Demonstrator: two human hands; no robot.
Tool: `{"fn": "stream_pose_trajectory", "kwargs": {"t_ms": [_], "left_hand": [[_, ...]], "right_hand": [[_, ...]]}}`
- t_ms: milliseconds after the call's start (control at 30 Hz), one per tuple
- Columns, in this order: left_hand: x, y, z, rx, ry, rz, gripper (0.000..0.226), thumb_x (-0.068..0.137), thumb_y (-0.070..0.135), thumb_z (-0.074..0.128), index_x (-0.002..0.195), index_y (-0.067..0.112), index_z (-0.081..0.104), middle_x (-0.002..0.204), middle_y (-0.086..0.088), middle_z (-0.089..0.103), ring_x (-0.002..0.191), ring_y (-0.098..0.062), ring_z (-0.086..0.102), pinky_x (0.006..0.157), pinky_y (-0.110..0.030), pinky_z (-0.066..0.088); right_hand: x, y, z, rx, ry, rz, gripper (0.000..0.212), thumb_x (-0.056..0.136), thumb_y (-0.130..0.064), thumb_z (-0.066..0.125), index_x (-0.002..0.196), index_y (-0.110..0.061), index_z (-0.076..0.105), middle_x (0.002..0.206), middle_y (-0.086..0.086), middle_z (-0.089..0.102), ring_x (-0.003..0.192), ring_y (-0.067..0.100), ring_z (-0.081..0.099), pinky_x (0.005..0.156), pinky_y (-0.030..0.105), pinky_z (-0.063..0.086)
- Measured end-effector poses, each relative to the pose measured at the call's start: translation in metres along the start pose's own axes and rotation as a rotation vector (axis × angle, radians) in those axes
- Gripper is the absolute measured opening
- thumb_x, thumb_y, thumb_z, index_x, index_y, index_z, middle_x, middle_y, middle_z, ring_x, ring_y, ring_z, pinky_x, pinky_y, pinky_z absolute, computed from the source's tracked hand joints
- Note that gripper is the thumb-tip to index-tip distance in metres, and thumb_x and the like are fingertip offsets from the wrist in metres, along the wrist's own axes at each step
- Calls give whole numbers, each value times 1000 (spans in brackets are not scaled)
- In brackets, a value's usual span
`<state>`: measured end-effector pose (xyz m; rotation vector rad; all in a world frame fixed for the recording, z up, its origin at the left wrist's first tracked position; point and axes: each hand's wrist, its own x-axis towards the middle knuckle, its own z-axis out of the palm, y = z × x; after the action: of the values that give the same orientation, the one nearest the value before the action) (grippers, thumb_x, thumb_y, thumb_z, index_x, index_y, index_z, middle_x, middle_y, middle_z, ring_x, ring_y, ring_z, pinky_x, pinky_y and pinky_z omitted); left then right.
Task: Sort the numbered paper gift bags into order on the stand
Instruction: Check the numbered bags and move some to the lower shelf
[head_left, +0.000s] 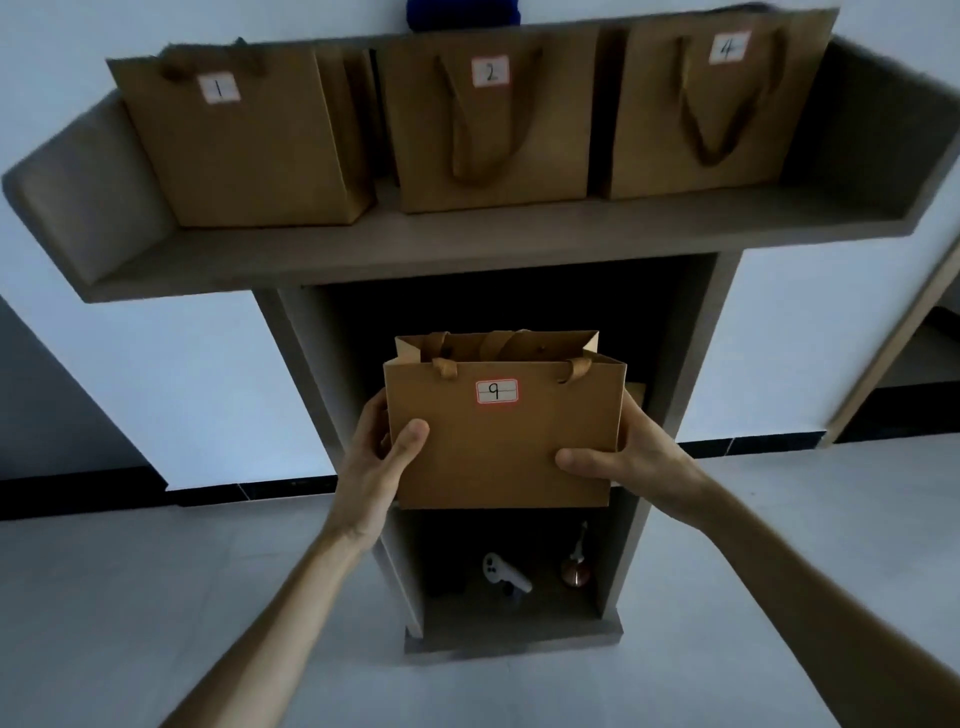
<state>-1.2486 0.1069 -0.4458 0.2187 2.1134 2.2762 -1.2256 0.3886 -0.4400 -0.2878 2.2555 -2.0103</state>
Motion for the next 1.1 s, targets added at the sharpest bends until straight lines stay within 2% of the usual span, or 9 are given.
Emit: {"fn": "stream_pose_trajectory", "kwargs": {"t_ms": [67,367,467,600,733,867,933,1033,1100], "left_hand": [[9,-27,-4,4,-6,28,98,53,72,79,136,30,46,126,1,65,113,-21,65,91,-52,54],[39,-122,-12,10,-5,194,88,59,73,75,132,31,50,124,4,66,113,-19,65,96,-51,51],[41,-137,-12,13,-12,230,91,56,74,75,132,31,49,123,6,67,111,-16,66,93,-46,53],[45,-148,-12,12,-16,261,93,55,74,76,132,30,49,123,6,67,111,-15,66,89,-39,54],[59,-141,-12,30,11,262,100,50,78,75,133,30,48,122,6,66,109,-14,66,90,-37,53],[84,-133,-17,-29,44,207,103,47,78,76,135,33,48,127,3,64,116,-18,61,99,-45,50],[95,-133,-22,20,62,206,95,54,79,72,135,35,48,129,6,62,120,-17,58,104,-47,45],[108,-140,-25,165,156,196,86,64,80,62,137,37,45,135,9,56,124,-17,53,109,-50,40],[112,-147,-24,177,212,184,75,77,67,64,140,35,41,140,5,52,124,-17,51,109,-47,40]], "right_hand": [[8,30,1,-6,-3,-40,83,74,-26,80,141,-39,32,129,-6,57,117,13,62,80,35,59],[31,127,8,-4,54,-186,83,76,-28,83,142,-33,32,133,1,57,119,18,61,92,47,56],[33,143,10,-39,79,-217,88,71,-38,82,143,-33,31,132,-2,56,119,16,61,93,44,56],[39,155,11,-36,107,-249,86,74,-31,85,143,-31,33,130,-2,59,116,15,62,94,44,56],[49,150,8,-8,85,-259,98,61,-48,88,142,-38,33,126,-10,59,117,14,62,87,43,59],[58,139,12,-106,77,-321,95,71,-32,85,146,-33,27,129,-10,56,116,5,59,87,32,58],[64,136,20,-159,135,-335,99,72,-28,85,149,-28,23,128,-11,54,112,0,58,86,27,58],[73,140,44,-268,307,-314,99,70,-31,87,145,-34,22,125,-15,51,109,5,57,86,28,58],[78,145,62,-344,389,-310,101,67,-38,86,145,-35,22,132,-8,48,115,11,54,90,33,56]]}}
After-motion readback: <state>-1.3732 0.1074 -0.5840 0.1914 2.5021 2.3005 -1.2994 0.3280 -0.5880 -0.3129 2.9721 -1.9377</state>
